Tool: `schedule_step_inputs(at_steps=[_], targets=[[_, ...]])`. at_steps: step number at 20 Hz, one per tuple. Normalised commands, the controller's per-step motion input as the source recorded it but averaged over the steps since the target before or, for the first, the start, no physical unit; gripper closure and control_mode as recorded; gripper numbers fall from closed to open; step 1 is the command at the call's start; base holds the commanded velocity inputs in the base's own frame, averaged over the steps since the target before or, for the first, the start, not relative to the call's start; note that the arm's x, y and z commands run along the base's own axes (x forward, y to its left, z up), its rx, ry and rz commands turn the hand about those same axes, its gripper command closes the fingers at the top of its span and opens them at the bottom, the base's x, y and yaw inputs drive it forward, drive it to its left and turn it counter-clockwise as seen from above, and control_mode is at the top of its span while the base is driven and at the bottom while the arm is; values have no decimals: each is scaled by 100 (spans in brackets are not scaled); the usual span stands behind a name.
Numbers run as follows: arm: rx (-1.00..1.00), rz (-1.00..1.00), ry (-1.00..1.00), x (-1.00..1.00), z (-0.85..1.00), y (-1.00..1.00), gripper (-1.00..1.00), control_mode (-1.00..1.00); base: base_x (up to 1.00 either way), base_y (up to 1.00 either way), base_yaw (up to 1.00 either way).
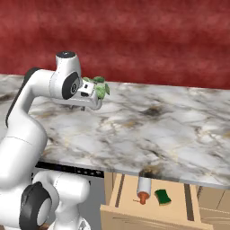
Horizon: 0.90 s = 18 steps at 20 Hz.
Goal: Restock the sink supplies by placing the sponge and soap dispenser on the counter and next to the sink. Make sure the soap dispenser is upright.
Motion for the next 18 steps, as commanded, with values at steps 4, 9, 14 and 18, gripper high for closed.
schedule_step_inputs(at_steps=[4, 9, 14, 18], targets=[[0, 0, 0, 0, 0, 0, -100, 100, 0, 8, -6], [0, 0, 0, 0, 0, 0, -100, 100, -18, 10, -37], [0, 0, 0, 0, 0, 0, -100, 100, -3, 36, -42], [0, 0, 0, 0, 0, 0, -100, 100, 4, 70, -36]])
